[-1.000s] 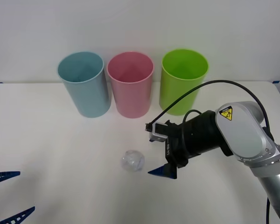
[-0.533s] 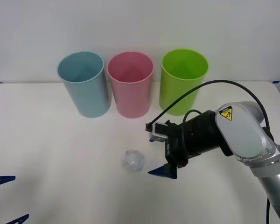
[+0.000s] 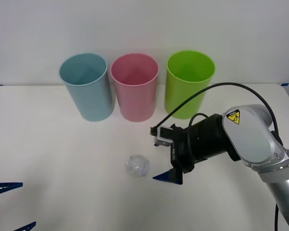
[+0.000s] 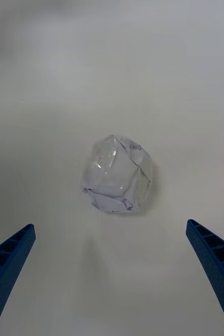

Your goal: Put cans in the blue bin and PET bottles in the pink bin and trash in the green bin.

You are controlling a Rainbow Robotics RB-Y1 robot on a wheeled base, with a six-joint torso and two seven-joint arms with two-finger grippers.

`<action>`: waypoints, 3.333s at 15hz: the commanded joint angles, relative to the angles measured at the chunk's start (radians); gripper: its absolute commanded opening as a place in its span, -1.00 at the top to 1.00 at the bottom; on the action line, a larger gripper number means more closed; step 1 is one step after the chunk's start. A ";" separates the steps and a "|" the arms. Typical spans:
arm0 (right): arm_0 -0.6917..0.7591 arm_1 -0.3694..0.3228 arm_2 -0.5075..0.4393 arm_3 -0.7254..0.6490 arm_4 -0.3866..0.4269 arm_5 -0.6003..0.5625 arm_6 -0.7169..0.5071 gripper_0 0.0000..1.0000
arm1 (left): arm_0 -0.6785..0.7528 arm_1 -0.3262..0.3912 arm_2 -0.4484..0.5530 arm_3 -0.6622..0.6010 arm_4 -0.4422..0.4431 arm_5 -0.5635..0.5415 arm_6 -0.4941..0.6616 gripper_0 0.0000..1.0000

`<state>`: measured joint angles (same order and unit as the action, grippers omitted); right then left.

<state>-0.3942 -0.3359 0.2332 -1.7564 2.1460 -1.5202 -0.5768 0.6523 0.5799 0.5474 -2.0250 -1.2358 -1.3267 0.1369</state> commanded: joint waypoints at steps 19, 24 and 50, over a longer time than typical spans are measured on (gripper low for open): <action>0.000 0.000 0.000 0.000 0.000 0.000 0.000 -1.00 | 0.000 0.000 -0.001 0.002 -0.001 0.000 0.001 -1.00; 0.000 0.000 0.000 0.000 0.000 0.000 0.000 -1.00 | 0.000 0.000 -0.001 0.002 -0.001 0.000 0.001 -1.00; -0.040 0.023 0.017 -0.012 0.031 0.017 0.009 -1.00 | 0.000 0.000 -0.001 0.002 -0.001 0.000 0.001 -1.00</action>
<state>-0.4345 -0.3133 0.2491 -1.7704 2.1756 -1.5021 -0.5688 0.6518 0.5798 0.5460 -2.0232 -1.2365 -1.3270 0.1380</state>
